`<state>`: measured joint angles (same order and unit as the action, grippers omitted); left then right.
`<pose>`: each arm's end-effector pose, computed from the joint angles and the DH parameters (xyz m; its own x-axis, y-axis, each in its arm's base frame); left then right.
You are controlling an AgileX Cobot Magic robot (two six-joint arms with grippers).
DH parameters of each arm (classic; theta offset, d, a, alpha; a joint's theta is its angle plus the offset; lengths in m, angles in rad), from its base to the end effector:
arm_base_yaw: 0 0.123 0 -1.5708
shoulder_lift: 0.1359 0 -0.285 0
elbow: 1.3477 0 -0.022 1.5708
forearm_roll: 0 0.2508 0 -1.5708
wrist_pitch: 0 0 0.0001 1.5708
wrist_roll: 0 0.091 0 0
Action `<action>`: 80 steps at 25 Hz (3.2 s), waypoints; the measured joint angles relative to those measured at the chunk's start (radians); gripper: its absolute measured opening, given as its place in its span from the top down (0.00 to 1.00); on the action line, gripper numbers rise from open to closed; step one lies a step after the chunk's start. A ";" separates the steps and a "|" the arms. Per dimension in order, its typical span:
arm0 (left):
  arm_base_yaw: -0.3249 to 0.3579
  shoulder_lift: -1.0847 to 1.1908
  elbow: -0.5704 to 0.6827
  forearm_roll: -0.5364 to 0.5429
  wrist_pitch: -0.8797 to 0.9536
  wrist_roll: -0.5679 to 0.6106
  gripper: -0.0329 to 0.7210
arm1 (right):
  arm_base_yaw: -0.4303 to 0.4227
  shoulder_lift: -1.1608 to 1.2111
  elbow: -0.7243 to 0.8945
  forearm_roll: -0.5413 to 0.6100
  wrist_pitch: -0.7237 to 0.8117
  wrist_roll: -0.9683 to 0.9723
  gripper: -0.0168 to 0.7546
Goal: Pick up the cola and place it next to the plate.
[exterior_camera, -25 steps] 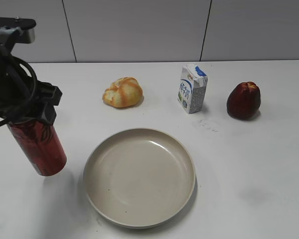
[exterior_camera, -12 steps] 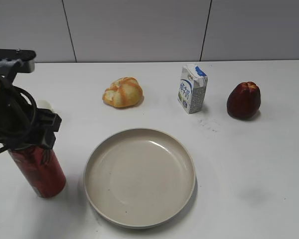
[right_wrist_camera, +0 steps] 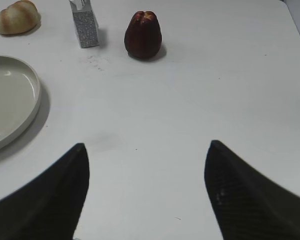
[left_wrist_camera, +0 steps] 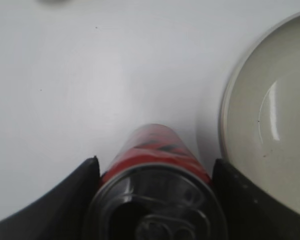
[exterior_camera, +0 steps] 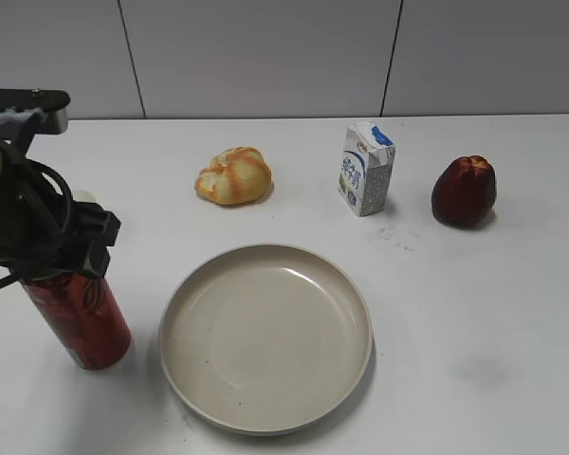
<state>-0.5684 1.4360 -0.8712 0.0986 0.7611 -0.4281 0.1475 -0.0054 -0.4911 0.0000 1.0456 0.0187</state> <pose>0.2249 -0.1363 0.2265 -0.9269 0.1788 -0.3301 0.2078 0.9767 -0.0545 -0.0040 -0.0006 0.2760 -0.4435 -0.0470 -0.8950 -0.1387 0.9902 0.0167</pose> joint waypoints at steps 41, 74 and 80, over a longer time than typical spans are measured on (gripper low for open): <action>0.027 -0.169 -0.241 -0.005 0.173 0.164 0.06 | 0.000 0.000 0.000 0.000 0.000 0.000 0.23; 0.617 -0.380 -0.101 -0.162 0.455 0.561 0.16 | 0.000 0.000 0.000 0.000 0.000 0.000 0.23; 0.617 -0.589 0.093 -0.187 0.457 0.561 0.17 | 0.000 0.000 0.000 0.000 0.000 0.000 0.23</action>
<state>0.0489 0.8468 -0.7779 -0.0888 1.2186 0.1326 0.1475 -0.0054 -0.4911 0.0000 1.0456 0.0186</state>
